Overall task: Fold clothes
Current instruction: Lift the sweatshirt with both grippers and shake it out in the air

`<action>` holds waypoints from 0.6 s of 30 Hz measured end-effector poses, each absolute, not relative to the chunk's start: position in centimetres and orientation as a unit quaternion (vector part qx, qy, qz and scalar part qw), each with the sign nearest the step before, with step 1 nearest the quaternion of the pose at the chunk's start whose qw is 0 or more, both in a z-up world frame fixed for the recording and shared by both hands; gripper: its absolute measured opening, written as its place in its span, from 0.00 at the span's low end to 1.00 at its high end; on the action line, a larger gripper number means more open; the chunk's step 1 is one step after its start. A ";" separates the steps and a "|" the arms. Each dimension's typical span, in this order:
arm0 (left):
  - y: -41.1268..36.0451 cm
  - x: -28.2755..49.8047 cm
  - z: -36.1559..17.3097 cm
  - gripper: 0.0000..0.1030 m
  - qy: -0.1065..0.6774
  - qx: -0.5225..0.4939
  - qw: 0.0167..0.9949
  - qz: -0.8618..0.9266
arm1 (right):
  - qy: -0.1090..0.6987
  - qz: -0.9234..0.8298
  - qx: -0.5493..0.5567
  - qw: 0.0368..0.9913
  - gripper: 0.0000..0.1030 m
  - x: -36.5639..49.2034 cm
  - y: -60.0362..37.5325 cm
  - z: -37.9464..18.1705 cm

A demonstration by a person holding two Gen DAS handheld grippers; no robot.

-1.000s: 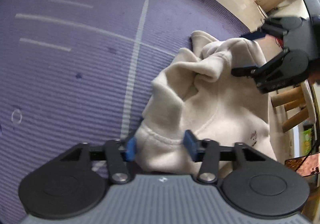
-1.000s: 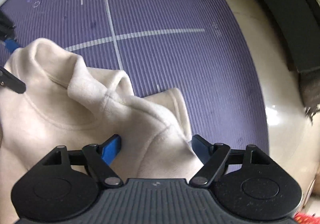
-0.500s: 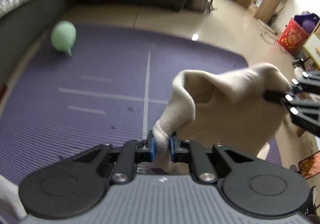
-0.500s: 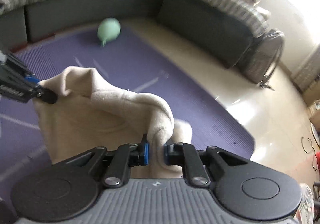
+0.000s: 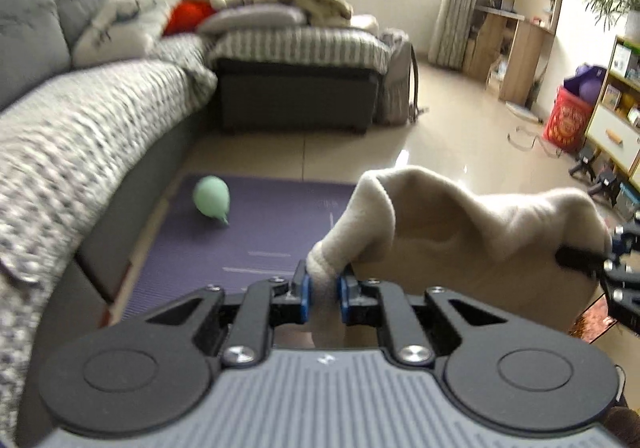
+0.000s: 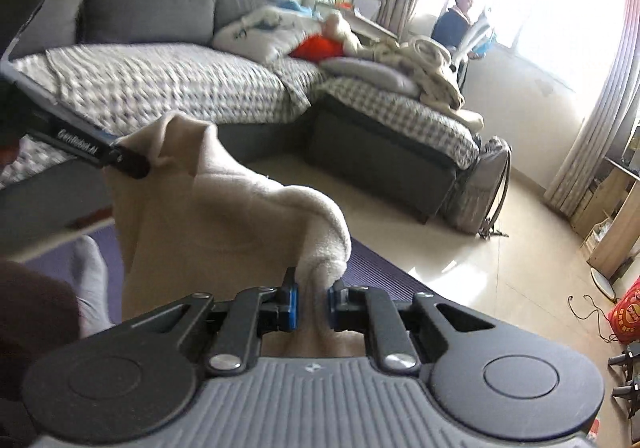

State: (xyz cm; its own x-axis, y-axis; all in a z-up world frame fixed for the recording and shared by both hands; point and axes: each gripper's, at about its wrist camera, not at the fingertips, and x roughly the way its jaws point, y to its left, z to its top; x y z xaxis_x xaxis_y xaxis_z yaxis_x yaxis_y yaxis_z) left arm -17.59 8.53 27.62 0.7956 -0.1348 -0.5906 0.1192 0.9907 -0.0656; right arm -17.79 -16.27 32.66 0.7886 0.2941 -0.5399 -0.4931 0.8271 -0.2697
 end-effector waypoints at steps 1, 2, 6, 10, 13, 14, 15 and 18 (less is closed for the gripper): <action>8.8 -18.9 28.9 0.12 0.305 -0.011 0.950 -0.065 | 0.239 0.215 -0.204 0.925 0.12 -19.2 -16.1 33.7; 8.8 -19.4 29.5 0.12 0.303 -0.011 0.951 -0.064 | 0.234 0.216 -0.204 0.926 0.12 -20.2 -16.0 34.4; 8.8 -21.2 32.5 0.12 0.295 0.006 0.953 -0.063 | 0.224 0.218 -0.199 0.929 0.12 -22.7 -15.6 37.2; 8.6 -19.9 33.2 0.12 0.292 0.014 0.954 -0.066 | 0.233 0.204 -0.187 0.932 0.13 -22.5 -15.6 38.2; 8.3 -17.0 32.2 0.13 0.296 0.019 0.952 -0.069 | 0.244 0.191 -0.181 0.933 0.13 -20.5 -15.7 37.3; 8.1 -15.6 31.6 0.13 0.300 0.019 0.951 -0.070 | 0.248 0.187 -0.177 0.934 0.13 -19.6 -15.9 36.8; 7.8 -14.1 30.9 0.13 0.305 0.017 0.949 -0.071 | 0.254 0.181 -0.169 0.935 0.13 -18.2 -16.3 36.0; 6.7 -9.3 28.7 0.14 0.322 0.013 0.944 -0.073 | 0.268 0.165 -0.147 0.938 0.13 -14.1 -17.5 33.7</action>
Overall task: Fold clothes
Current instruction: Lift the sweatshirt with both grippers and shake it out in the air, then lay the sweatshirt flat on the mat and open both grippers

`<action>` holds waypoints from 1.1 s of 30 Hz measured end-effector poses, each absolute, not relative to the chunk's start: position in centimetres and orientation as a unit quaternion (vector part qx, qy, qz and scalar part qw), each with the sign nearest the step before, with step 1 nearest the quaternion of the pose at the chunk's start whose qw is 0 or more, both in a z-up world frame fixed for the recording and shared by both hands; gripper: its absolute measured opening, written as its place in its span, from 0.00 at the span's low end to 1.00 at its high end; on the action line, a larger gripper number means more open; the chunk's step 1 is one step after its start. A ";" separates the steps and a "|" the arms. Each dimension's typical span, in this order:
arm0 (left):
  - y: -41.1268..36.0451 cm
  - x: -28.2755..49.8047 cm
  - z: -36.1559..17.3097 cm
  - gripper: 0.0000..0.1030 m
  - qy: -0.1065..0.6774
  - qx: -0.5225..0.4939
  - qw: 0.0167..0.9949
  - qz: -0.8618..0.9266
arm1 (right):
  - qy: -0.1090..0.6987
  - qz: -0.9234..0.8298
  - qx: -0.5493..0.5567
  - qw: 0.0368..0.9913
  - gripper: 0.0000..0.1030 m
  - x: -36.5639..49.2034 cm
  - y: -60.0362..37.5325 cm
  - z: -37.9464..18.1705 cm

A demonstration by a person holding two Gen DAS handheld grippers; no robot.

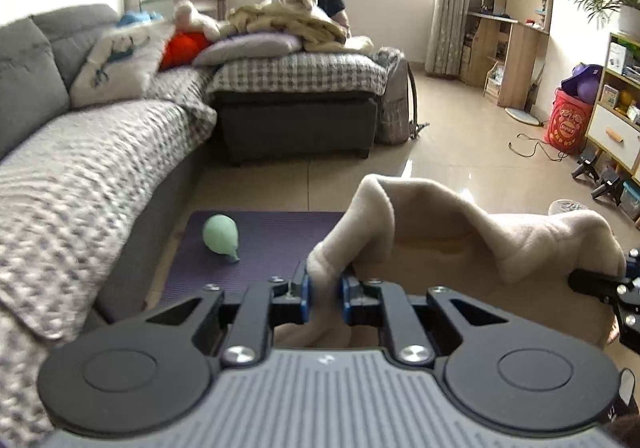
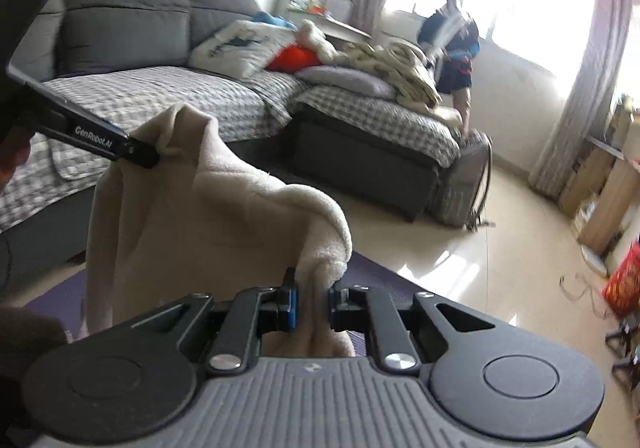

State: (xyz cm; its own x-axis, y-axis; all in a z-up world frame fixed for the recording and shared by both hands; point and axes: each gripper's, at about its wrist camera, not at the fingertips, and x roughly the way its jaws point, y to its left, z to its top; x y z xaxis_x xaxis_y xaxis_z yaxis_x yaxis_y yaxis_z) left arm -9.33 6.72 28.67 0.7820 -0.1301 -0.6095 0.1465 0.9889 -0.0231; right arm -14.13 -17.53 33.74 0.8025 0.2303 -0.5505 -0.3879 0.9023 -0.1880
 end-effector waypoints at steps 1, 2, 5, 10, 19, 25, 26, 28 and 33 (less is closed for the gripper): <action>6.2 -7.6 27.9 0.14 0.327 0.014 0.942 -0.073 | 0.272 0.159 -0.142 0.938 0.13 -12.7 -17.9 33.0; 5.8 -6.2 27.3 0.14 0.332 0.015 0.940 -0.072 | 0.277 0.154 -0.139 0.938 0.13 -11.5 -18.3 32.4; 4.4 -1.1 25.0 0.14 0.353 0.015 0.933 -0.067 | 0.297 0.138 -0.132 0.936 0.13 -7.0 -19.2 30.1; 2.1 8.0 20.8 0.16 0.385 0.006 0.921 -0.056 | 0.328 0.121 -0.123 0.929 0.13 0.5 -20.1 26.3; 0.0 19.5 10.3 0.22 0.441 -0.018 0.897 -0.029 | 0.381 0.090 -0.128 0.911 0.16 12.0 -20.9 15.7; -0.1 21.1 6.4 0.58 0.447 0.013 0.894 -0.006 | 0.387 0.072 -0.137 0.909 0.36 15.0 -20.5 10.7; 0.2 21.0 6.2 0.60 0.452 0.015 0.892 -0.005 | 0.389 0.073 -0.133 0.909 0.41 15.1 -20.6 10.2; 0.8 20.8 6.0 0.70 0.459 0.017 0.888 -0.007 | 0.390 0.077 -0.129 0.909 0.46 14.9 -20.7 9.6; 3.2 18.7 4.7 0.79 0.490 0.046 0.870 -0.003 | 0.392 0.075 -0.122 0.909 0.52 12.2 -21.9 8.7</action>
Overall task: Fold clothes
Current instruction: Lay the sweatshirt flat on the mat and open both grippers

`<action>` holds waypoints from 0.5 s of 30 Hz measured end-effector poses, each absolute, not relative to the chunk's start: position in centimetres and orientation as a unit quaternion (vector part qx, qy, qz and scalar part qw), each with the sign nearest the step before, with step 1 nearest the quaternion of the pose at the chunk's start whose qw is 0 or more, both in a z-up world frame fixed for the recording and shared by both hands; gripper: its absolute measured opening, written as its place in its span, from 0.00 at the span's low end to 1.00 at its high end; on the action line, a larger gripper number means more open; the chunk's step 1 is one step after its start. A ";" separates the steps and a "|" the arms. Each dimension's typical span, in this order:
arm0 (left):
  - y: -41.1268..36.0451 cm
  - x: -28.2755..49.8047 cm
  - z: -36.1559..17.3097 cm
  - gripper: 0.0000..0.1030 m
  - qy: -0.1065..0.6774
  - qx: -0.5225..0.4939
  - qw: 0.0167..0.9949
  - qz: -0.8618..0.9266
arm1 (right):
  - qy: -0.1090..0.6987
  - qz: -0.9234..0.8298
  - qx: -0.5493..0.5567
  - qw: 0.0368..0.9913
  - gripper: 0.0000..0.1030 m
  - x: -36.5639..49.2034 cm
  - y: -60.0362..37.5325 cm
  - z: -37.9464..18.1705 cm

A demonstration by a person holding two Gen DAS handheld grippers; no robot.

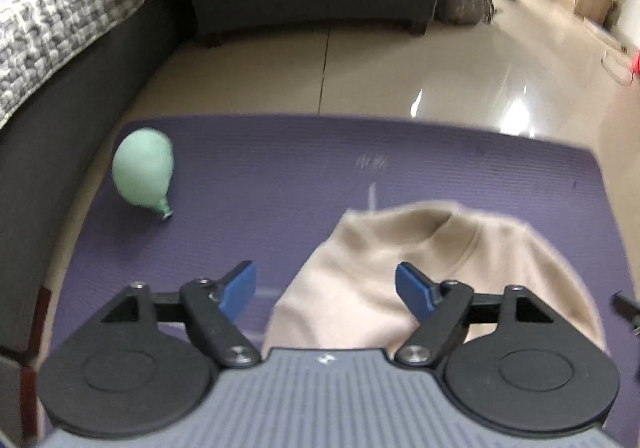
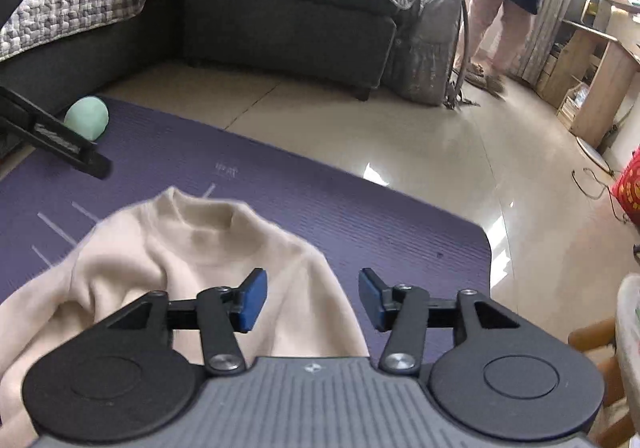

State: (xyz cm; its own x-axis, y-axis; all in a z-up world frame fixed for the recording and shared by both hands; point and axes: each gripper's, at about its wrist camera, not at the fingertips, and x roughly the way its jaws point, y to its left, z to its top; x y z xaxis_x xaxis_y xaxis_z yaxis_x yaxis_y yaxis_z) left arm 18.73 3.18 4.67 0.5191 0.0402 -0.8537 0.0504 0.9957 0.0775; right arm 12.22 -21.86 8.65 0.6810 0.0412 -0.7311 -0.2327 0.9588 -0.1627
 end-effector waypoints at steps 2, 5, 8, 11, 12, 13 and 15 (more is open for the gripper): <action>4.3 17.6 3.5 0.79 0.508 0.063 0.859 0.001 | 0.404 0.069 -0.124 0.904 0.53 10.1 -22.7 7.9; 6.6 14.3 1.1 0.80 0.546 0.092 0.833 0.010 | 0.418 0.055 -0.118 0.899 0.55 7.7 -23.8 6.7; 8.0 11.3 -0.4 0.80 0.574 0.100 0.813 0.005 | 0.433 0.041 -0.109 0.894 0.56 5.0 -24.8 5.3; 8.6 9.3 -1.3 0.80 0.592 0.095 0.801 -0.008 | 0.446 0.030 -0.098 0.889 0.56 2.7 -25.6 4.0; 8.6 8.7 -1.5 0.80 0.594 0.094 0.799 -0.012 | 0.448 0.028 -0.096 0.888 0.57 2.1 -25.8 3.6; 8.6 8.4 -1.6 0.81 0.594 0.093 0.799 -0.013 | 0.449 0.027 -0.095 0.888 0.57 1.6 -26.0 3.2; 8.2 7.5 -2.2 0.81 0.590 0.088 0.802 -0.021 | 0.450 0.026 -0.091 0.888 0.59 0.9 -26.2 2.5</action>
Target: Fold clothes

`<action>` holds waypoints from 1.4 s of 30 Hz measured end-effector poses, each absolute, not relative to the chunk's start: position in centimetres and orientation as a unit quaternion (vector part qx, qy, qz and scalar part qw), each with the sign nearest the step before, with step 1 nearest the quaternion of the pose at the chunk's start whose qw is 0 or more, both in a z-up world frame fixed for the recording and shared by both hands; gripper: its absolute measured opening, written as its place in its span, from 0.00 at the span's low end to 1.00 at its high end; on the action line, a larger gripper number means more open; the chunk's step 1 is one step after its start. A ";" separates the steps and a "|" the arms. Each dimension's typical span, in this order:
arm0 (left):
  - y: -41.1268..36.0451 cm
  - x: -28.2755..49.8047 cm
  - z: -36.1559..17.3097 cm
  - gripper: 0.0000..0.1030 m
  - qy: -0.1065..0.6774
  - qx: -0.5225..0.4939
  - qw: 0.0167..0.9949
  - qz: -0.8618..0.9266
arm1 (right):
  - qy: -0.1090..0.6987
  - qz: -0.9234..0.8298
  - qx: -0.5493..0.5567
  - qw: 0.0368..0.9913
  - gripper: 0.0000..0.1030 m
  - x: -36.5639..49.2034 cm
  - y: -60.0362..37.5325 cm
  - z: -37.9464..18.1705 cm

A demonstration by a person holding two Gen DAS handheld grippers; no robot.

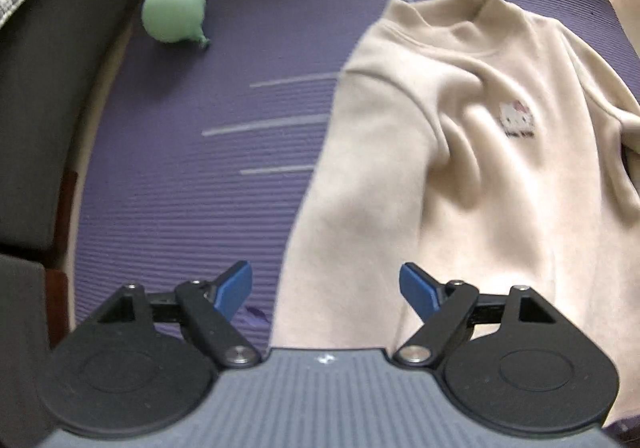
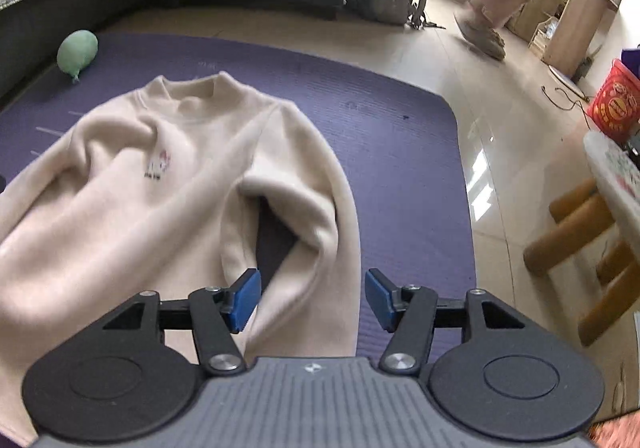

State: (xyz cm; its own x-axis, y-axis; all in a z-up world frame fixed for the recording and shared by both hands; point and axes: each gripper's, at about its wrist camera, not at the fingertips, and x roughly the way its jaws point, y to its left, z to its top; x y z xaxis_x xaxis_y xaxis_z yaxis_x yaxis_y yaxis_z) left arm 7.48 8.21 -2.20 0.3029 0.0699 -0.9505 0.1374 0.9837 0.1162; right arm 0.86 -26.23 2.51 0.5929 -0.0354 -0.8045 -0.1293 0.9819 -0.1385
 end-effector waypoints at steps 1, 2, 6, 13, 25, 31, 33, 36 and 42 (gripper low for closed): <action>8.0 7.4 -2.5 0.81 0.588 0.086 0.804 -0.023 | 0.450 0.028 -0.088 0.888 0.60 0.6 -26.3 2.2; 7.8 7.3 -3.0 0.82 0.585 0.086 0.806 -0.023 | 0.448 0.030 -0.083 0.889 0.61 0.5 -26.5 1.8; 6.6 7.3 -5.8 0.66 0.587 0.107 0.802 -0.019 | 0.453 0.027 -0.064 0.889 0.61 0.7 -27.4 -0.1; 6.4 7.7 -7.4 0.31 0.581 0.126 0.804 -0.005 | 0.478 0.044 -0.045 0.876 0.61 2.3 -27.9 -2.9; 11.4 15.5 -6.1 0.14 0.457 0.257 0.829 0.195 | 0.486 0.033 -0.060 0.871 0.62 2.6 -29.1 -4.5; 10.7 18.7 -5.7 0.28 0.446 0.255 0.828 0.227 | 0.463 0.000 -0.096 0.881 0.62 2.7 -29.1 -4.4; 10.0 19.2 -6.1 0.43 0.469 0.255 0.813 0.231 | 0.468 0.002 -0.084 0.880 0.62 2.7 -29.5 -4.3; 9.3 18.4 -5.9 0.54 0.477 0.240 0.820 0.208 | 0.477 0.011 -0.056 0.877 0.61 2.8 -30.3 -4.3; 9.1 14.4 -4.5 0.68 0.512 0.151 0.834 0.138 | 0.487 0.022 -0.034 0.872 0.61 2.9 -30.8 -4.8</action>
State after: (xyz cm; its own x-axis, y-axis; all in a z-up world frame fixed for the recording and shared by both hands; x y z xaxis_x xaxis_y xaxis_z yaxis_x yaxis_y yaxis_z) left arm 14.45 9.08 -4.49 0.4373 0.3841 -0.8132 -0.0755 0.9167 0.3924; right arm 2.95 -30.81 -4.80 0.5237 0.0065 -0.8519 -0.0719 0.9967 -0.0366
